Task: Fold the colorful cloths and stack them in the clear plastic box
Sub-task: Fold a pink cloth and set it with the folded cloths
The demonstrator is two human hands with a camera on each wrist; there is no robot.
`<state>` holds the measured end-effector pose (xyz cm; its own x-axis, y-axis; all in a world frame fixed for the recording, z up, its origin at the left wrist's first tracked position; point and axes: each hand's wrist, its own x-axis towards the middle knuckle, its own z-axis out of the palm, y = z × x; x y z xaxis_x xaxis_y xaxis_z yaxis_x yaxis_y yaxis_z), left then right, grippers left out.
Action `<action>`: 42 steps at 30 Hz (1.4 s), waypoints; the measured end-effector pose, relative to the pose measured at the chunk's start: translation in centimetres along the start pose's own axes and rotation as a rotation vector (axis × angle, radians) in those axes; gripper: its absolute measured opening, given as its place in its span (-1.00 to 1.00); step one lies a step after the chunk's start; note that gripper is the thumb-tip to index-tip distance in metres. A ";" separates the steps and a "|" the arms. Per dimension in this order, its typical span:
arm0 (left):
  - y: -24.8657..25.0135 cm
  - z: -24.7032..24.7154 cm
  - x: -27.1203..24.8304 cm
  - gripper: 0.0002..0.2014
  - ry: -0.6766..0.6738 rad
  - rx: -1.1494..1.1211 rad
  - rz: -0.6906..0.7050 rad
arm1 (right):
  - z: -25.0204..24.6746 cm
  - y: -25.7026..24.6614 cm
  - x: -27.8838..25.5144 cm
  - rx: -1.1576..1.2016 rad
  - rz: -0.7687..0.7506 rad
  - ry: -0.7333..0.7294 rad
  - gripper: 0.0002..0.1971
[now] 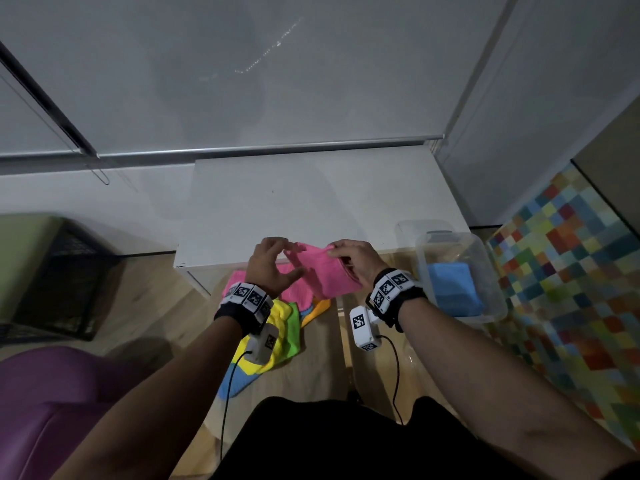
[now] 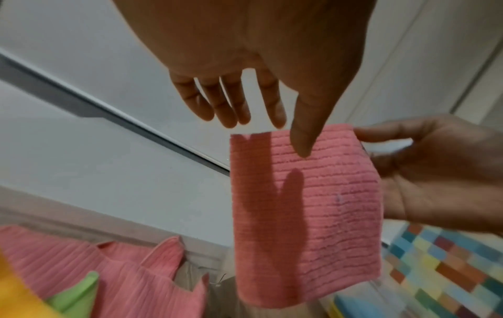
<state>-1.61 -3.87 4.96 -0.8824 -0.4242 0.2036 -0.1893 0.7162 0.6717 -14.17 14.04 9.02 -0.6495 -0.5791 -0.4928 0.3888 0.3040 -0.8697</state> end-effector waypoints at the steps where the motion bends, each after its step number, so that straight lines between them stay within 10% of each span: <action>1: 0.2 0.0 0.0 -0.59 -0.026 0.059 0.027 | 0.1 -0.1 0.0 -0.009 -0.006 -0.016 -0.97; 5: 1.4 -0.1 -0.2 -0.67 -0.137 0.114 0.026 | 0.1 -0.7 -0.1 -0.029 -0.044 -0.035 -0.94; 12: 0.2 -1.4 -0.3 -0.25 -0.392 0.388 -0.026 | -1.0 -1.4 0.1 -0.046 -0.112 0.053 -0.89; 19: 1.3 -3.2 0.4 -0.71 -0.230 -0.713 -0.381 | 0.0 -1.1 -0.1 0.042 -0.102 0.121 -0.87; 23: 1.3 -2.9 -0.1 -0.53 -0.161 -1.022 -0.591 | 1.2 -1.0 -0.8 0.142 -0.091 0.143 -0.88; 26: 0.8 -1.6 -1.9 -0.64 -0.404 -0.978 -0.652 | 1.9 -0.7 -1.0 0.220 -0.062 0.164 -0.92; 30: -0.6 0.1 -3.2 -0.82 -0.335 -0.847 -0.725 | 2.0 2.6 -1.9 0.049 0.194 0.089 -0.35; 35: -1.8 2.5 -4.6 -0.77 -0.311 -0.333 -0.593 | 2.5 7.2 -3.2 0.006 0.263 0.230 -0.54; 42: -1.0 6.7 -7.7 -0.65 -0.412 -0.278 -0.655 | 1.7 12.0 -5.2 -0.175 0.398 0.300 -0.70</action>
<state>2.49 2.39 -2.04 -0.7279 -0.4321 -0.5324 -0.6549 0.2081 0.7265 -5.00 19.38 1.21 -0.6423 -0.1585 -0.7499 0.5452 0.5932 -0.5923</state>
